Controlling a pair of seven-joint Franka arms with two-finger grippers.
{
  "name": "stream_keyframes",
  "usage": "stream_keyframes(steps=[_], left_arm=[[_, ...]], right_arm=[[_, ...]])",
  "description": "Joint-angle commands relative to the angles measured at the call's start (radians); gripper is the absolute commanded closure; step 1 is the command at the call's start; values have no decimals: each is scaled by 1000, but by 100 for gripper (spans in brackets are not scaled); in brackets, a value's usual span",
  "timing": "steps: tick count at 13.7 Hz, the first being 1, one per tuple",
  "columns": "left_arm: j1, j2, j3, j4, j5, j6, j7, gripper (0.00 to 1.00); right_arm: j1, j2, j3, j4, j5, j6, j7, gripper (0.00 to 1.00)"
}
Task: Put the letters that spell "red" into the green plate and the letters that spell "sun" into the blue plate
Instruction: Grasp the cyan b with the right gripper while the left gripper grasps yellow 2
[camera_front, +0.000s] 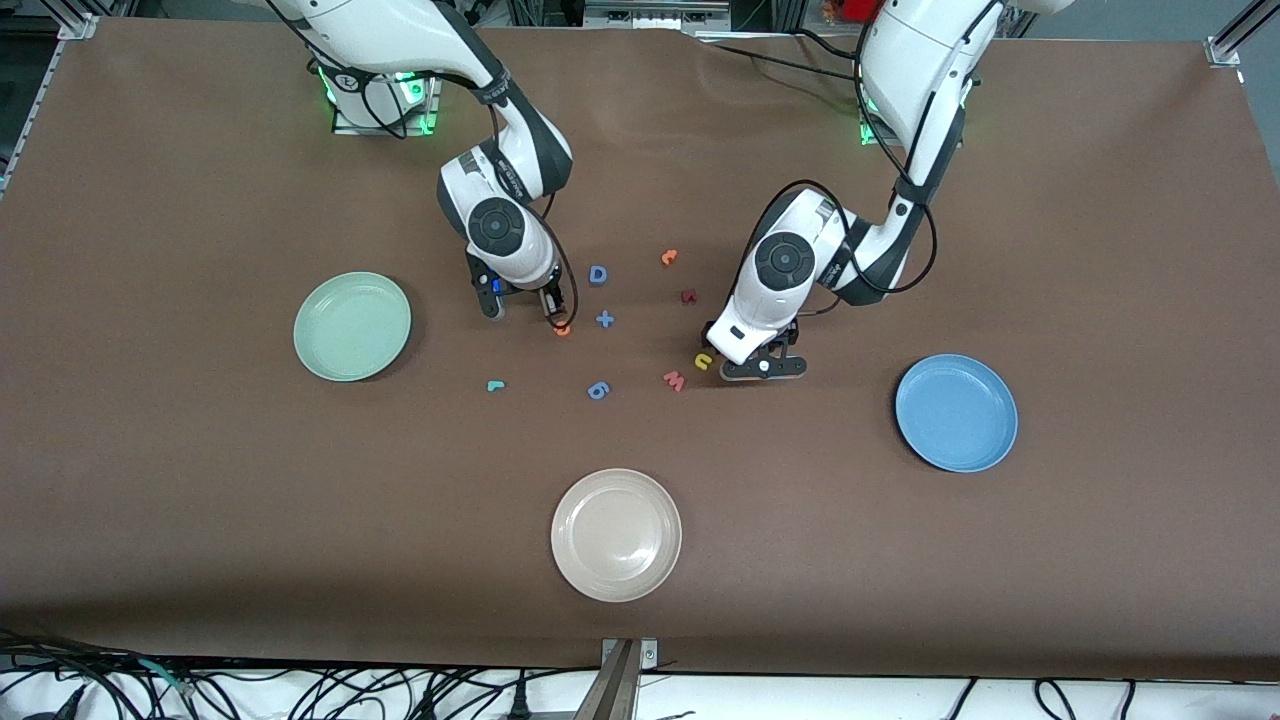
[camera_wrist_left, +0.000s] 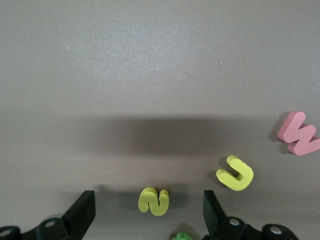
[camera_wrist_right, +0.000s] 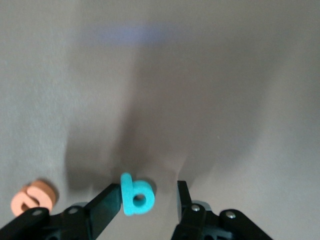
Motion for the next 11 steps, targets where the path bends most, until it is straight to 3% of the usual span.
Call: stream_keyframes(steps=[1,6,11], left_arm=[[1,-33,-2,-38,22,12,16,16],[-8,-35,-5,-99,15,108,-2,52],[-5,-33,-22,-97,13,108,-30,89]], right_arm=[[3,-42,-8,-117,-3,133,-5,43],[4,-58,15,-115,1,155,49,40],[21,-40,27,-105,7,208,76,40]])
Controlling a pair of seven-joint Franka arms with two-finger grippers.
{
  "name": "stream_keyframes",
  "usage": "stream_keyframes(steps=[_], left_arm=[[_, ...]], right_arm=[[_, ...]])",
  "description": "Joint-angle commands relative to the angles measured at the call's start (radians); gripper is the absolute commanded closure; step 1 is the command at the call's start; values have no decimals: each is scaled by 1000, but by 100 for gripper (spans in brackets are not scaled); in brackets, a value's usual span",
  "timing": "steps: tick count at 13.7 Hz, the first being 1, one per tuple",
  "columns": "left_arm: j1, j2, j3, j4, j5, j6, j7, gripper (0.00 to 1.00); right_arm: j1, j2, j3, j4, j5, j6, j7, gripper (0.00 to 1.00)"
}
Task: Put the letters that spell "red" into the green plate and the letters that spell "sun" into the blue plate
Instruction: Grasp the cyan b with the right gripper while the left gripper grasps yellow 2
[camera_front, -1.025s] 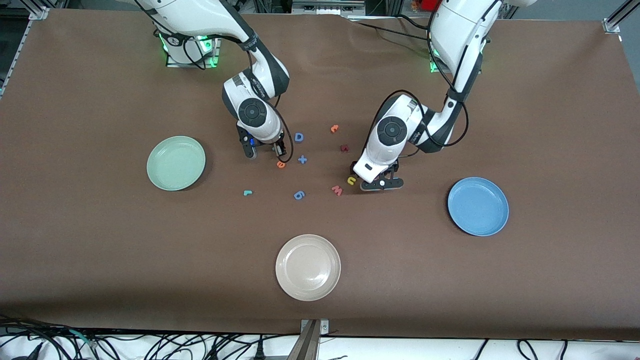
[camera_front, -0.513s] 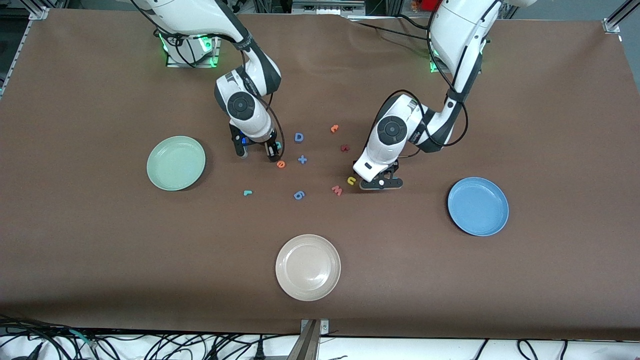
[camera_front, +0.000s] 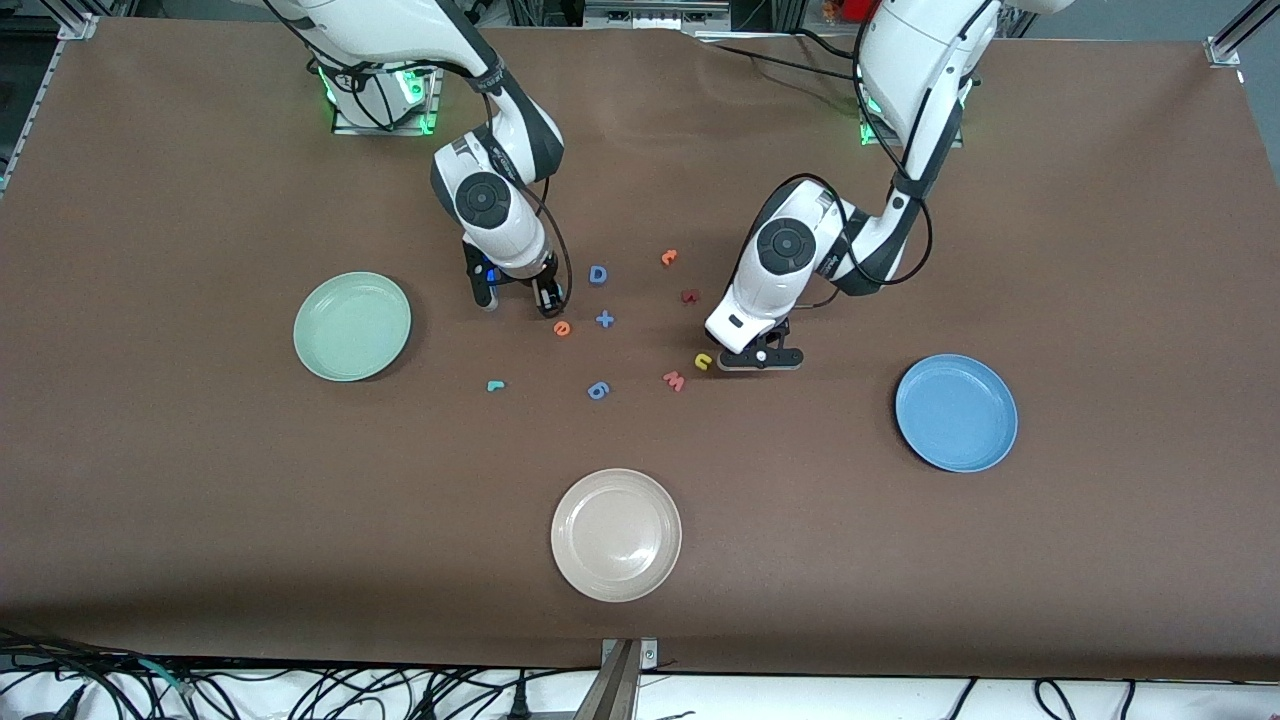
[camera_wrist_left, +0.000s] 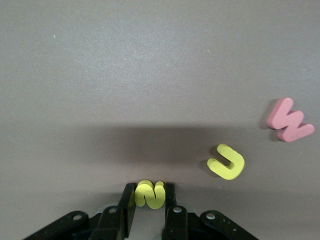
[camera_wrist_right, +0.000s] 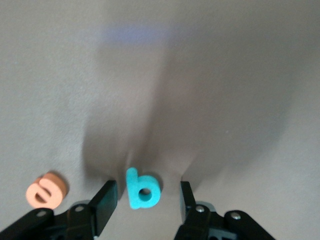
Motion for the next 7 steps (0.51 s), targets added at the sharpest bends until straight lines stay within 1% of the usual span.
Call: stream_keyframes(steps=[1,2,3,4,5,6,7], left_arm=[[0,-12,-4,-24,13,13,-24,94],[4,-14,-4,-18,13,10,-23,96],[12,-23,-2,-5,13,-17,-15,98],[26,-38,-1,30,14,-89,-7,99],[62,-46,-4,95,16,-209,13,99],[91,-47,-4,184,11,-364,60,98],[124,-41,-4,270,8,-489,103,98]], right_arm=[[18,-2,3,-21,7,42,29,40],[18,-2,3,-22,6,41,28,40],[18,0,3,-22,4,41,25,43],[18,0,3,-22,3,42,19,52],[18,0,1,-22,3,41,16,62],[18,0,1,-22,1,39,8,75],[18,0,1,-22,3,38,2,87]])
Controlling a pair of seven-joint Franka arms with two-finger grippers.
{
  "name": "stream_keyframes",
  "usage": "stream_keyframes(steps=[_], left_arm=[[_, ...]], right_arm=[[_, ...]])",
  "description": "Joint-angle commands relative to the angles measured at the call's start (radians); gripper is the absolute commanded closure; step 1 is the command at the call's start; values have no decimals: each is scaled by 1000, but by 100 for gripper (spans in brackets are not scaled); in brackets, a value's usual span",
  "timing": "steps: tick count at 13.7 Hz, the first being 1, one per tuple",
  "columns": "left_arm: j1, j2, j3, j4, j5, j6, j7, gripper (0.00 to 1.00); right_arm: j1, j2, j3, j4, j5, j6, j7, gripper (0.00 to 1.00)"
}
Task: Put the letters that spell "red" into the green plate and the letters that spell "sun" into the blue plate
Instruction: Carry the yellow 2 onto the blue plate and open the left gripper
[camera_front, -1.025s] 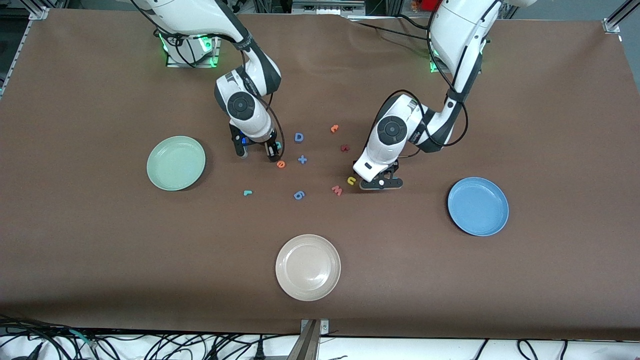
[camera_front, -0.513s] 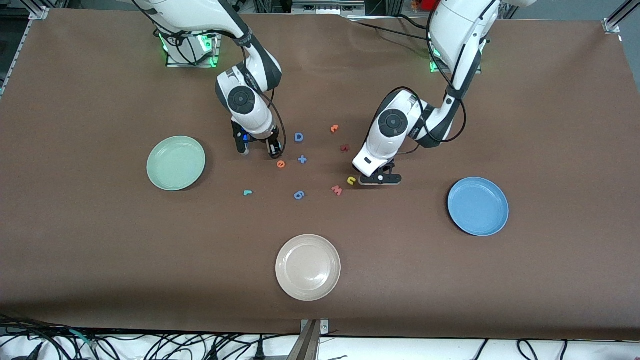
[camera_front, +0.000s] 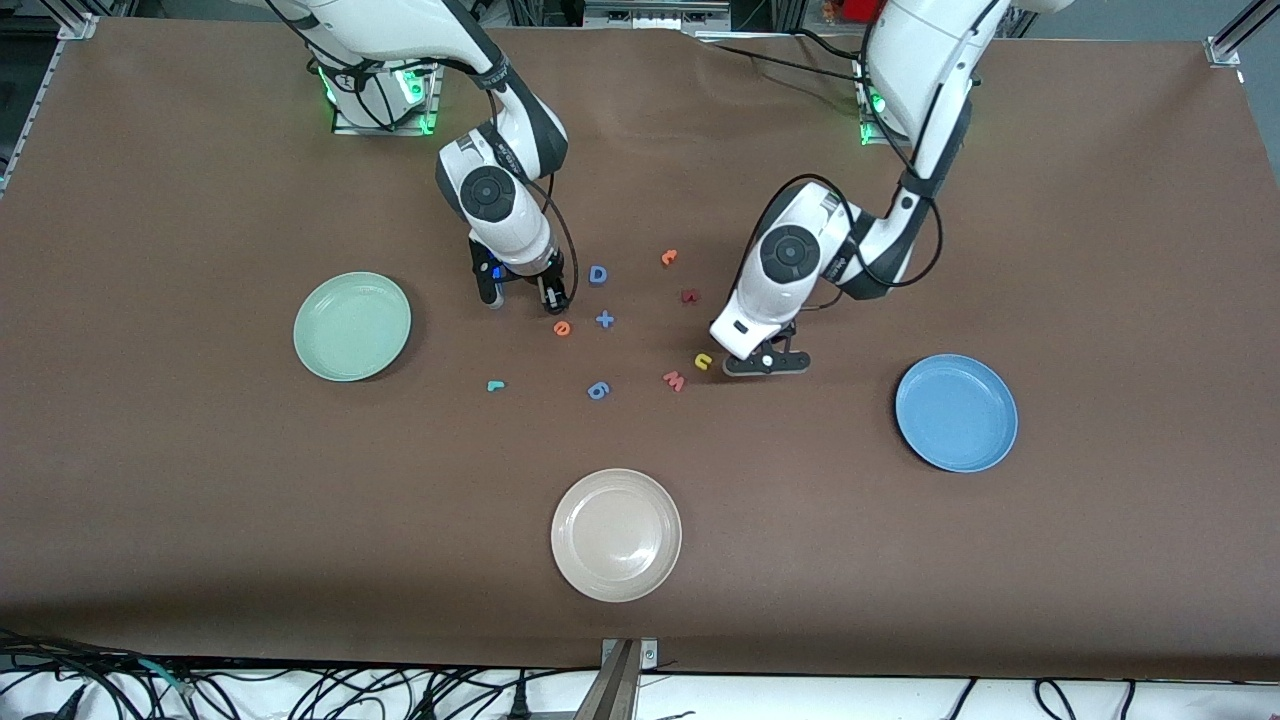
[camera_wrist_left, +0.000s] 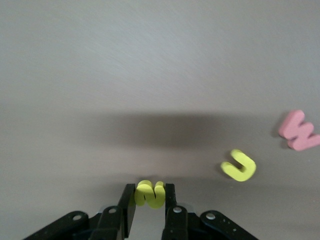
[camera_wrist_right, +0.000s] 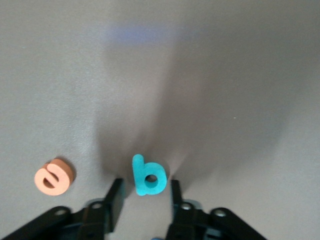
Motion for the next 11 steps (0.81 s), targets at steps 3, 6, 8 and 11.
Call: stream_keyframes(steps=[3,6,8,11], left_arm=[[198,-18,-7,216,7,-320,200,97],[330,-9,-4,216,10,-320,349,97],[401,8,-1,238,22,-320,403,97],[483,42,4,246,22,-316,486,96]], right_arm=[[8,-5,-4,-19,3,5,-7,100],[7,-37,-13,-16,3,-29,-13,100],[7,-71,-36,-4,1,-104,-45,100],[7,-74,-42,17,1,-156,-50,100]])
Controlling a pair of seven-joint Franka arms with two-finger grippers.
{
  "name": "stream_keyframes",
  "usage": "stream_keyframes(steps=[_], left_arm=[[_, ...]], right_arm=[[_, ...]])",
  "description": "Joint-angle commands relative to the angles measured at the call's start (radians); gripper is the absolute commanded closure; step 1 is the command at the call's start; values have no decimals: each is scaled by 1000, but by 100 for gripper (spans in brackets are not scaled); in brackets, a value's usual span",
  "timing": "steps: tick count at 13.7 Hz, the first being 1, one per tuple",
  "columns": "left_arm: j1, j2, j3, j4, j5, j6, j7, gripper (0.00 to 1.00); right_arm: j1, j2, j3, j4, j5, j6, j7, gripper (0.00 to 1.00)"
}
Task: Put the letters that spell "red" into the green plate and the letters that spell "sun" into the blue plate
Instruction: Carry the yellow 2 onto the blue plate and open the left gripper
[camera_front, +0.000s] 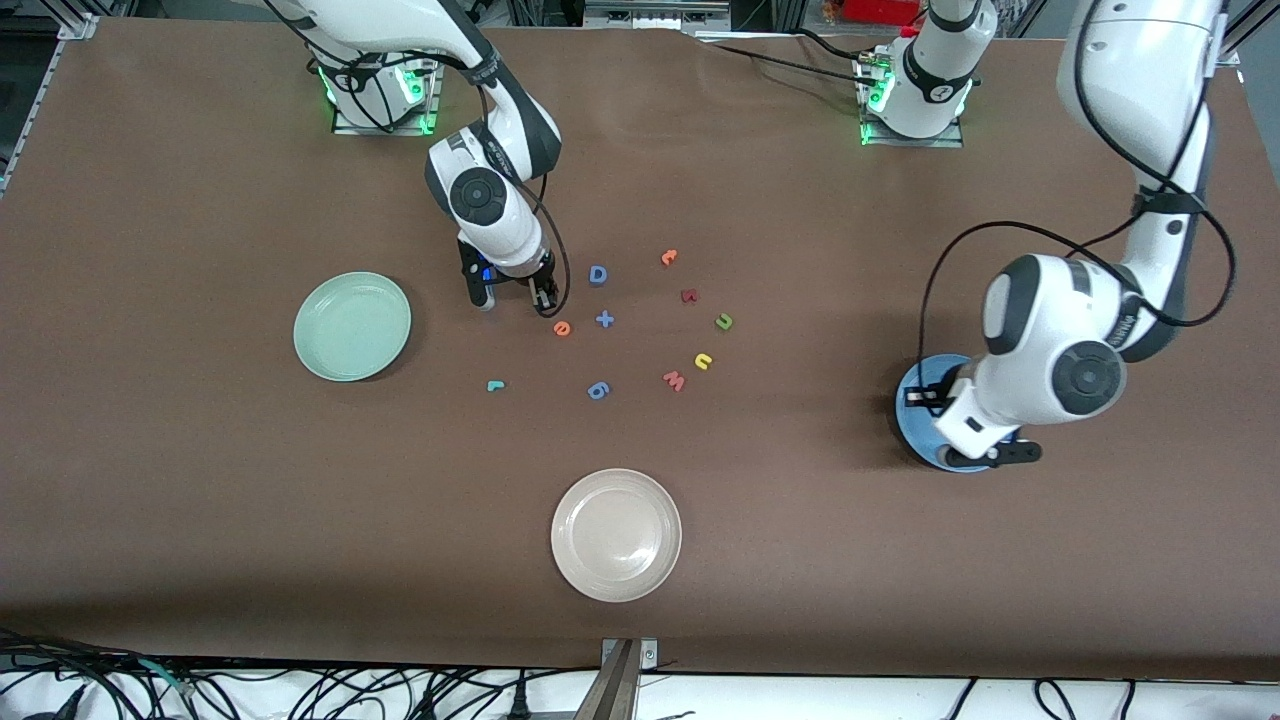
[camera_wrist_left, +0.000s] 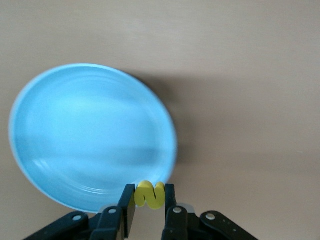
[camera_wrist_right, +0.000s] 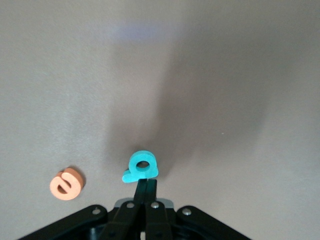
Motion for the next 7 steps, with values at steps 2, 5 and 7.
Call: stream_keyframes(steps=[2,5,7], left_arm=[[58,47,-7,33,22,-1,66,88],[55,53,-7,33,22,0,58,0],[52,41,-9,43,22,-1,55,0]], right_arm=[[6,-19,-6,4,-1,-32,-12,100],[6,-11,-7,4,-3,-32,-14,100],[6,-8,-9,4,-4,-32,-11,12]])
